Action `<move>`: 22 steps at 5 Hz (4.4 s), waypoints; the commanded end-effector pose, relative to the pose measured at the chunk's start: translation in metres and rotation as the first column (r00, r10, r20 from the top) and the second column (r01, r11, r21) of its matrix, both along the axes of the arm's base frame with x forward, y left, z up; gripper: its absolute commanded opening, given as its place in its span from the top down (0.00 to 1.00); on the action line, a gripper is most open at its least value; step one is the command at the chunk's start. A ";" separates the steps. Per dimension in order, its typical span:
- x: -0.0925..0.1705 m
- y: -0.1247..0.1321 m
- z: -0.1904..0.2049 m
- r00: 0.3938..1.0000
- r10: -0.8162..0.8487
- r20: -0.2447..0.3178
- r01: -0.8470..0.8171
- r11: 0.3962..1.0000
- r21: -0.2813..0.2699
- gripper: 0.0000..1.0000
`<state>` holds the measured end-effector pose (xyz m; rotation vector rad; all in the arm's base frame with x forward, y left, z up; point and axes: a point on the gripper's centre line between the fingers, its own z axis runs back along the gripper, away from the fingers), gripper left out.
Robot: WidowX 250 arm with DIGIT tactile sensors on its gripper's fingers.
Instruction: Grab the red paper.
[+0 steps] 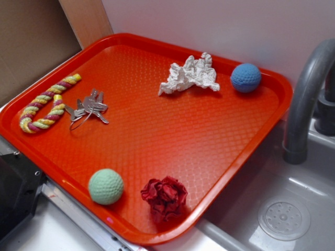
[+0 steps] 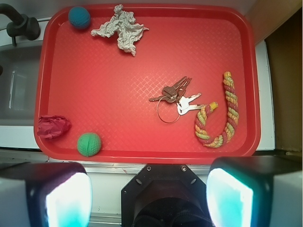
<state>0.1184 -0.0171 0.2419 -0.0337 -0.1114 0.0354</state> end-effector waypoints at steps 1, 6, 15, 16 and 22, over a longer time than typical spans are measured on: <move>0.000 0.000 0.000 1.000 0.000 0.000 0.000 1.000 0.000 0.00; 0.094 -0.105 -0.088 0.311 -0.936 0.163 0.944 0.324 0.062 0.00; 0.018 -0.199 -0.213 -0.371 -0.927 -0.060 0.908 -0.348 -0.233 1.00; 0.019 -0.196 -0.213 -0.365 -0.929 -0.059 0.911 -0.344 -0.227 1.00; 0.070 -0.081 -0.037 0.625 -0.759 -0.181 0.778 0.626 0.061 1.00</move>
